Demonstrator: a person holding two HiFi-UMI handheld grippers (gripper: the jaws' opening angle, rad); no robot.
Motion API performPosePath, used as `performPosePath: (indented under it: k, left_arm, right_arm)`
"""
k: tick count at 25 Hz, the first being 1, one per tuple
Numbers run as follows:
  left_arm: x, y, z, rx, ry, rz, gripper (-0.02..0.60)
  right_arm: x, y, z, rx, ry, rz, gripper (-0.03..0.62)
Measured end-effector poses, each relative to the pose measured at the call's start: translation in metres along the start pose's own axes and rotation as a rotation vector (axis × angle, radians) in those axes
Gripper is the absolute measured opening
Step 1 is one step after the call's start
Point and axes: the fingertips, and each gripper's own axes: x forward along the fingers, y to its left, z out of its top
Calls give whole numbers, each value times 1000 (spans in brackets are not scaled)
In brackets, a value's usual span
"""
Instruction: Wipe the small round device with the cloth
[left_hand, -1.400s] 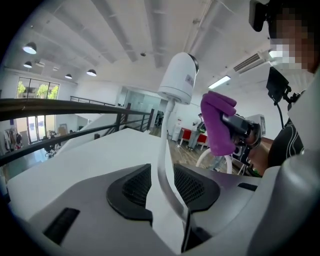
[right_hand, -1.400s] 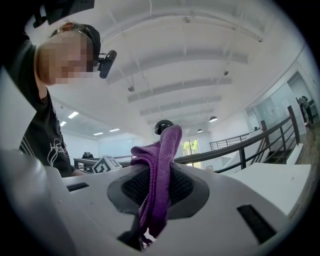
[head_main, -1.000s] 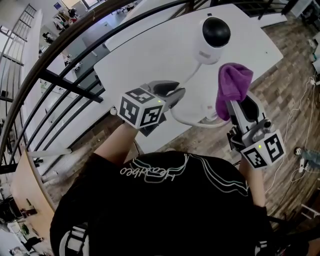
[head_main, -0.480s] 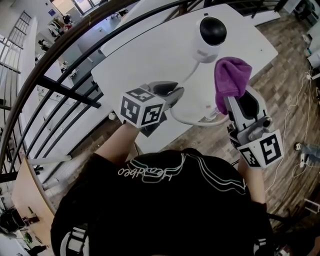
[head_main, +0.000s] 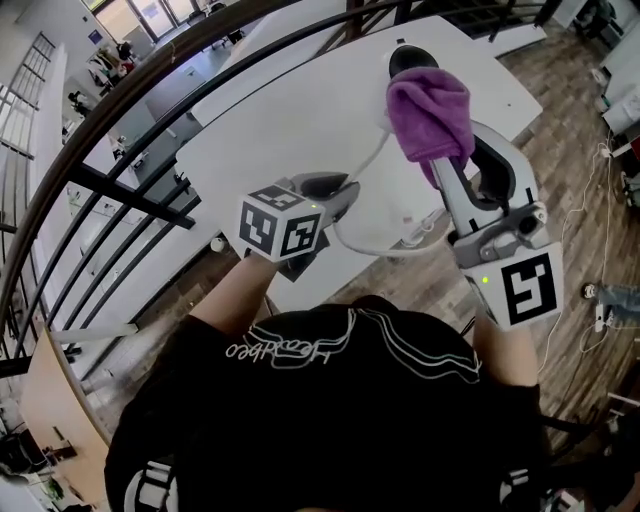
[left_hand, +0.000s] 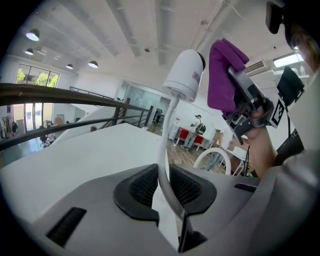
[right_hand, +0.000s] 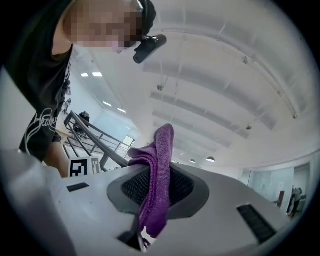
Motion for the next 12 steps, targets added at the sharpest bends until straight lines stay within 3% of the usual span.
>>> performPosePath:
  k: [6, 12]
  left_arm:
    - [-3, -4, 1, -22, -27, -18, 78]
    - [-3, -4, 2, -41, -51, -41, 78]
  right_arm:
    - [17, -3, 20, -149, 12, -44, 66]
    - [29, 2, 10, -176, 48, -57, 66]
